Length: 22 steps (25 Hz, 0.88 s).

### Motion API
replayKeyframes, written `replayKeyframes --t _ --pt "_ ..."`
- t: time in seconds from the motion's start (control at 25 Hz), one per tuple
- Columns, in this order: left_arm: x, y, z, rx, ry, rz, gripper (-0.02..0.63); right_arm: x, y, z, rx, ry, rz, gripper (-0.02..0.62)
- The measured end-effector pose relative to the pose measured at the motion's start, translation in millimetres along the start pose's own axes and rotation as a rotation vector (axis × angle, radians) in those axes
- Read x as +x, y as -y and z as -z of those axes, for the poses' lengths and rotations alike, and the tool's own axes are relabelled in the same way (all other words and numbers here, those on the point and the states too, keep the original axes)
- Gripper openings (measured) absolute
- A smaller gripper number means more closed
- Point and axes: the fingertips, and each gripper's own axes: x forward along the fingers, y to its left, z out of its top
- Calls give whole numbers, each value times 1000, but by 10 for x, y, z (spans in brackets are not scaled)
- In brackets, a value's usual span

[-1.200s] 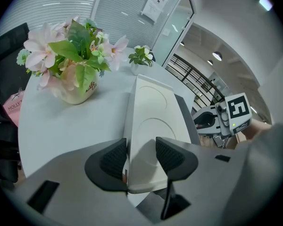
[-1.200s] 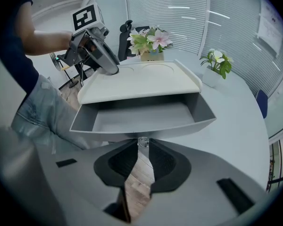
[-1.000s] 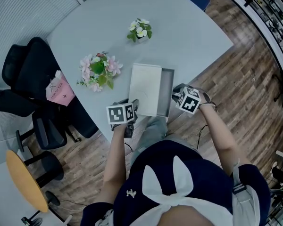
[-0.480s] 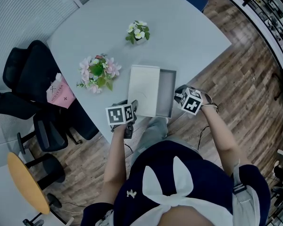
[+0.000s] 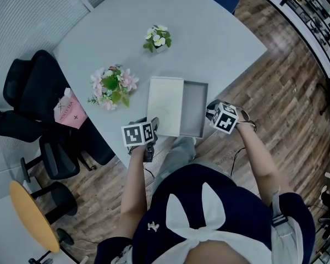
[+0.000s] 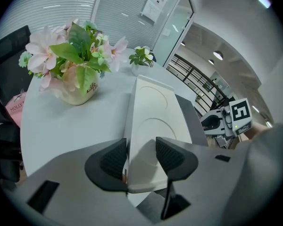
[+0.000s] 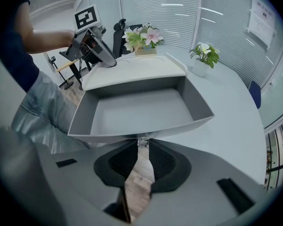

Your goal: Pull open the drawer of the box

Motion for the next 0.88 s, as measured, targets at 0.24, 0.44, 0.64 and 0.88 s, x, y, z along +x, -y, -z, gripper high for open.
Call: replayKeyframes --t 0.24,0.44,0.64,0.88 --pt "0 -1 2 -3 -4 5 204 -33 21 144 30 -13 15 78" --pt "-6 1 0 -1 2 6 204 -45 30 163 57 7 20 78" --pt "-14 10 0 0 15 2 204 -45 34 171 65 0 30 78" --pt "-15 7 -7 14 33 5 204 -57 60 167 99 23 63 89"
